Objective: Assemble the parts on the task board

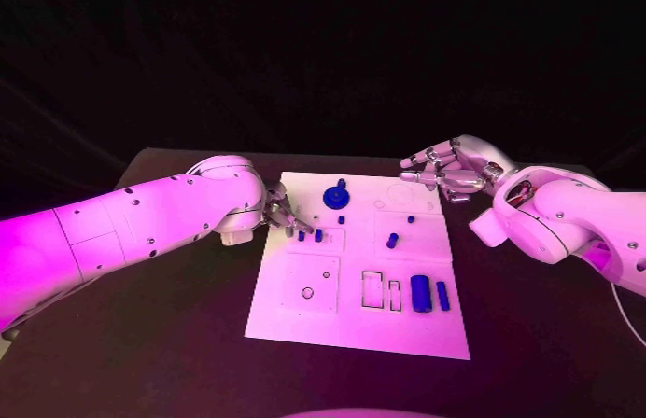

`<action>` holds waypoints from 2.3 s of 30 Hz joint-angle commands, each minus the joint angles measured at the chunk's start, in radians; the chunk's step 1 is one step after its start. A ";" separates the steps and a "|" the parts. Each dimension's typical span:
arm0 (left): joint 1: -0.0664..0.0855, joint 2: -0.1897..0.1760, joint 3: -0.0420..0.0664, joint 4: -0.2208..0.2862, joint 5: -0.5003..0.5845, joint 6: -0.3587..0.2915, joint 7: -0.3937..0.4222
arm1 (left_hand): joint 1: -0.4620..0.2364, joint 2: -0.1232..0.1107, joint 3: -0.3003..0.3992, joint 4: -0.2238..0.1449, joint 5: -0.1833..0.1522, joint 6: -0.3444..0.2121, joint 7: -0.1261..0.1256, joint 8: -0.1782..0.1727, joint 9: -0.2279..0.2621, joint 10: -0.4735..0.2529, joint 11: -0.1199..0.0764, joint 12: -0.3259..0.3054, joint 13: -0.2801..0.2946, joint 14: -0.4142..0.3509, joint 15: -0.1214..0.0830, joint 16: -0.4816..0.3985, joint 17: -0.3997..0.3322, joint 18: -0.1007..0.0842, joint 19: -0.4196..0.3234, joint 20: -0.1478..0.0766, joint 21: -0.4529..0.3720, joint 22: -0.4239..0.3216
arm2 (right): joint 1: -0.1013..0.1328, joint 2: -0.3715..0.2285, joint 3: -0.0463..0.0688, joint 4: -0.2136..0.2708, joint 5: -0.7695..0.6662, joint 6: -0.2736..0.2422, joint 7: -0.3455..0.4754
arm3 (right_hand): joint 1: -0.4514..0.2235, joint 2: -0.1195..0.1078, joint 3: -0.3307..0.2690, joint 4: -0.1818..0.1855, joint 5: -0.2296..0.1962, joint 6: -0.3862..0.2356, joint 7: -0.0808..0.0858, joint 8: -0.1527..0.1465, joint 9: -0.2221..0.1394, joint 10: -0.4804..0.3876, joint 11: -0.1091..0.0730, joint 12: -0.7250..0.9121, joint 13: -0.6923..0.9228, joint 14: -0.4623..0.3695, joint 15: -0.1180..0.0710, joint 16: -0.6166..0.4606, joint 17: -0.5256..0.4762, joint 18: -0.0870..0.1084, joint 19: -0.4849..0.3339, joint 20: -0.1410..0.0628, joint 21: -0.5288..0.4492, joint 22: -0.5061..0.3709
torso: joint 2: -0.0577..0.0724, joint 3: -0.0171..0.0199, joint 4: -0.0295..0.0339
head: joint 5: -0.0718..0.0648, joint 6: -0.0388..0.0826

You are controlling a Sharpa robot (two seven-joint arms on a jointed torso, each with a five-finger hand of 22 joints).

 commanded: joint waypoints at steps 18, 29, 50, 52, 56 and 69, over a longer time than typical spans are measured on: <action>0.013 -0.026 0.021 -0.009 0.210 -0.298 0.446 | 0.181 0.068 -0.148 -0.005 -0.028 -0.214 0.118 -0.131 -0.098 -0.368 0.102 -0.346 -0.352 -0.125 0.088 -0.377 -0.135 0.130 -0.277 0.064 -0.747 -0.416 | -0.003 0.012 0.000 -0.012 -0.001 0.024 0.005 | -0.002 0.005 -0.007 0.001 0.004 -0.003 0.003 0.006 0.000 -0.009 0.000 0.002 -0.002 0.011 0.009 -0.004 -0.002 0.007 -0.006 0.004 -0.007 -0.001 | -0.001 0.0002 0.0008 | -0.009 0.011; -0.007 0.052 -0.016 -0.051 -0.095 -0.388 0.672 | 0.509 0.053 -0.091 -0.134 -0.116 -0.114 0.122 -0.350 -0.331 -0.386 0.142 -0.698 -0.686 -0.303 0.119 -0.887 -0.612 0.154 -0.313 0.111 -1.029 -0.636 | -0.006 0.018 0.000 -0.014 0.000 0.028 0.005 | -0.002 0.007 -0.008 0.002 0.005 -0.003 0.003 0.007 0.000 -0.009 0.000 0.002 -0.002 0.011 0.009 -0.004 -0.002 0.007 -0.006 0.004 -0.007 -0.001 | 0.001 0.0001 -0.0021 | -0.017 0.021; -0.030 0.142 -0.031 -0.116 -0.404 -0.277 0.552 | 0.490 -0.005 0.062 -0.127 -0.111 0.054 0.107 -0.489 -0.458 -0.191 0.113 -0.884 -0.866 0.030 0.081 -0.262 -0.080 0.053 0.010 0.067 -0.312 -0.064 | -0.008 0.025 0.000 -0.015 0.001 0.031 0.006 | -0.001 0.012 -0.008 0.004 0.006 -0.003 0.003 0.007 0.000 -0.009 0.000 0.004 -0.002 0.011 0.008 -0.004 -0.001 0.007 -0.006 0.004 -0.007 0.000 | 0.001 0.0014 -0.0010 | -0.023 0.022; -0.030 0.146 -0.031 -0.122 -0.408 -0.268 0.547 | 0.490 -0.004 0.069 -0.128 -0.112 0.059 0.107 -0.491 -0.461 -0.188 0.112 -0.888 -0.869 0.033 0.080 -0.256 -0.076 0.050 0.013 0.066 -0.296 -0.050 | -0.008 0.025 0.000 -0.015 0.001 0.031 0.007 | -0.001 0.012 -0.008 0.004 0.006 -0.003 0.003 0.007 0.000 -0.009 0.000 0.004 -0.002 0.011 0.008 -0.004 -0.001 0.007 -0.006 0.004 -0.007 0.000 | 0.000 0.0011 0.0004 | -0.023 0.022; -0.030 0.154 -0.031 -0.131 -0.413 -0.256 0.540 | 0.493 -0.003 0.079 -0.131 -0.111 0.064 0.105 -0.495 -0.464 -0.182 0.110 -0.894 -0.872 0.037 0.078 -0.249 -0.073 0.047 0.018 0.065 -0.275 -0.032 | -0.008 0.026 0.000 -0.015 0.001 0.032 0.007 | -0.001 0.012 -0.008 0.004 0.006 -0.003 0.003 0.007 0.000 -0.009 0.000 0.004 -0.002 0.011 0.008 -0.004 -0.001 0.007 -0.006 0.004 -0.007 0.000 | 0.000 0.0017 0.0003 | -0.022 0.021; -0.031 0.181 -0.031 -0.158 -0.414 -0.231 0.536 | 0.503 0.006 0.127 -0.143 -0.111 0.082 0.103 -0.505 -0.472 -0.161 0.106 -0.909 -0.881 0.038 0.074 -0.249 -0.084 0.043 0.021 0.062 -0.248 -0.007 | -0.008 0.031 0.000 -0.015 0.001 0.033 0.007 | -0.001 0.012 -0.008 0.004 0.006 -0.003 0.003 0.007 0.000 -0.009 0.000 0.004 -0.002 0.011 0.008 -0.004 -0.001 0.007 -0.006 0.004 -0.007 0.000 | 0.001 0.0003 -0.0012 | -0.023 0.020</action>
